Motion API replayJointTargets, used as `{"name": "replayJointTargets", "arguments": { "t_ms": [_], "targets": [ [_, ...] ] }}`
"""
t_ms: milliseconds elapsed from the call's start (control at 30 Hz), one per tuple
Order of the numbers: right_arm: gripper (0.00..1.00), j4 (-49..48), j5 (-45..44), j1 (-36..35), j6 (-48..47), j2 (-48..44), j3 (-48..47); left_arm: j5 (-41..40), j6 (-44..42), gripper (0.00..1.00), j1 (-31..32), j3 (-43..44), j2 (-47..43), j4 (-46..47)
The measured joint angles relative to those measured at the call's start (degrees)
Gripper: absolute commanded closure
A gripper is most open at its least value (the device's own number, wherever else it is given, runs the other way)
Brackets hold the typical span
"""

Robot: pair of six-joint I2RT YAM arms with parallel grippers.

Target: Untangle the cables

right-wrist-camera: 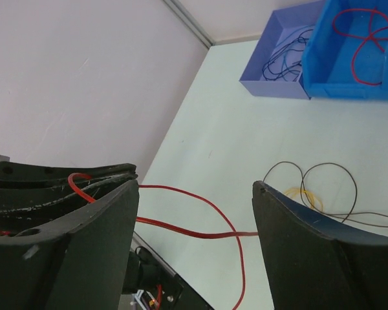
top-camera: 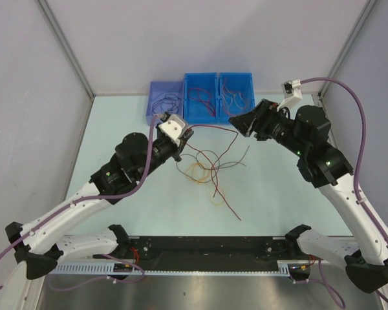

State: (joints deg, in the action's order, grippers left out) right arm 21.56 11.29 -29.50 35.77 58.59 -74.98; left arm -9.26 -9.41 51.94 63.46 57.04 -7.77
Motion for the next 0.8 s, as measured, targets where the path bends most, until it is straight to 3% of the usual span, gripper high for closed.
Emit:
{"name": "replayJointTargets", "arguments": {
  "t_ms": [333,567,800],
  "targets": [
    [0.35,0.7,1.3,2.8,-3.1,-5.5,8.9,-0.1,0.0,1.0,0.0,0.2,0.0,-1.8],
    [0.46,-2.9,7.4,3.1,-3.4,-9.1,15.2,-0.6,0.4,1.0,0.0,0.2,-0.1,-1.9],
    [0.44,-5.9,9.4,2.6,-3.5,-10.8,20.9,-3.1,0.4,1.0,-0.2,2.0,0.8,-4.1]
  ]
}}
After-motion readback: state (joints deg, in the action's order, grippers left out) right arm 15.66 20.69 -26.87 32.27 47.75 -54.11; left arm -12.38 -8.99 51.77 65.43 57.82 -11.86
